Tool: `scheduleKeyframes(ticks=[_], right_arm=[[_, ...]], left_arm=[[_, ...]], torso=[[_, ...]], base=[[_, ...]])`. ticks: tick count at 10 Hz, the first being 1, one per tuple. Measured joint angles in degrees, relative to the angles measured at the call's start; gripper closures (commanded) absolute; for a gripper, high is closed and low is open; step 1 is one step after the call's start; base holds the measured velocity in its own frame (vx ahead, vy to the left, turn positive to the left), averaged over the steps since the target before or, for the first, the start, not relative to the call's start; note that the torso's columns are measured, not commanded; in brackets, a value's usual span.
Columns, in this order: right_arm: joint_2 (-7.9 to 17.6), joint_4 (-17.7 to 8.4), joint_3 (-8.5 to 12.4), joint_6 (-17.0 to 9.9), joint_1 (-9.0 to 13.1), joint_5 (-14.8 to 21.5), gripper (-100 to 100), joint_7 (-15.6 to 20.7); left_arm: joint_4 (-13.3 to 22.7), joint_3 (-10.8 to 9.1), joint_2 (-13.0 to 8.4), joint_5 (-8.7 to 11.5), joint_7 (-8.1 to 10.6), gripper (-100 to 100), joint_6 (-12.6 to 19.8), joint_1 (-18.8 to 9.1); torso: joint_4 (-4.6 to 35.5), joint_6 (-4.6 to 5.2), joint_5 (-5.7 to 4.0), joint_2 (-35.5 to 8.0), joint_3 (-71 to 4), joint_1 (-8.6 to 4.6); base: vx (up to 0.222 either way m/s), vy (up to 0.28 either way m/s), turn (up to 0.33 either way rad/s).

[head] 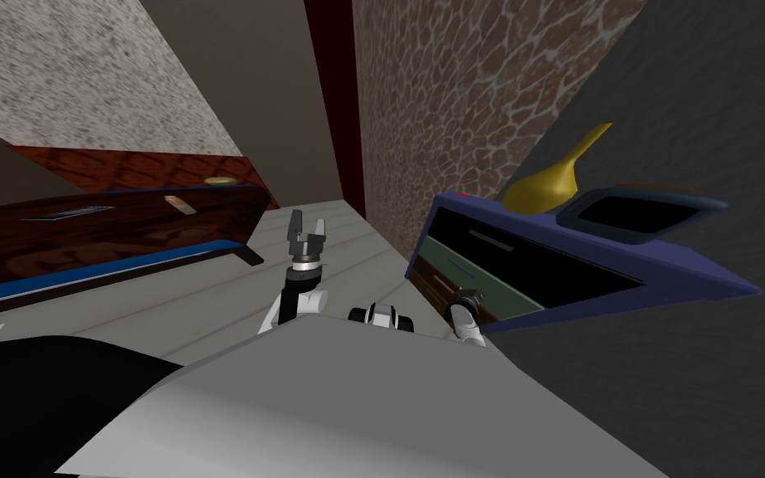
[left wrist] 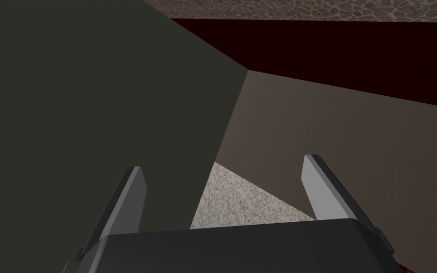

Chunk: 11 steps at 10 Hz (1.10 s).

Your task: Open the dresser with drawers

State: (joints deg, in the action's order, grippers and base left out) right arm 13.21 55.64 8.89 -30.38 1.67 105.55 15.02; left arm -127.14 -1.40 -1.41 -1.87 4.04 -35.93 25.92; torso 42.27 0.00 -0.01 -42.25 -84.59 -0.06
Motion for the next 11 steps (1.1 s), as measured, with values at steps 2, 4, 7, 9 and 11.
scheduleKeyframes(ticks=[2, 4, 7, 9, 11], right_arm=[[0.55, -1.16, 0.71, -1.45, 0.89, 2.41, -100, 1.85], [1.55, -3.46, 0.87, -3.04, 2.44, 4.77, -100, 2.64], [3.12, -3.81, -2.3, -5.18, 3.21, 1.51, -100, 2.94], [5.11, -4.4, -5.68, -7.57, 4.03, -2.03, -100, 2.71], [6.61, -4.39, -9.09, -8.9, 4.24, -5.39, -100, 2.49]], left_arm=[[0.0, 0.0, 0.0, 0.0, 0.0, 0, 0.0, -0.01], [0.0, 0.0, 0.0, 0.0, 0.0, 0, 0.0, -0.01], [0.01, 0.0, -0.01, 0.0, 0.0, 0, 0.01, -0.02], [0.01, 0.0, -0.01, 0.0, 0.0, 0, 0.01, -0.02], [0.0, 0.0, 0.0, 0.0, 0.0, 0, 0.0, -0.02]], torso=[[0.05, 0.0, 0.0, -0.17, 0.11, 0.0], [0.01, 0.0, 0.01, -0.04, 0.03, 0.04], [0.05, 0.01, -0.01, -0.17, 0.11, -0.01], [0.01, 0.0, 0.01, -0.05, 0.04, 0.06], [0.01, 0.0, 0.03, 0.0, 0.0, 0.08]], base=[[0.077, 0.031, 0.032], [0.066, 0.015, 0.026], [-0.007, -0.019, 0.042], [-0.013, -0.016, 0.011], [-0.007, -0.014, 0.036]])
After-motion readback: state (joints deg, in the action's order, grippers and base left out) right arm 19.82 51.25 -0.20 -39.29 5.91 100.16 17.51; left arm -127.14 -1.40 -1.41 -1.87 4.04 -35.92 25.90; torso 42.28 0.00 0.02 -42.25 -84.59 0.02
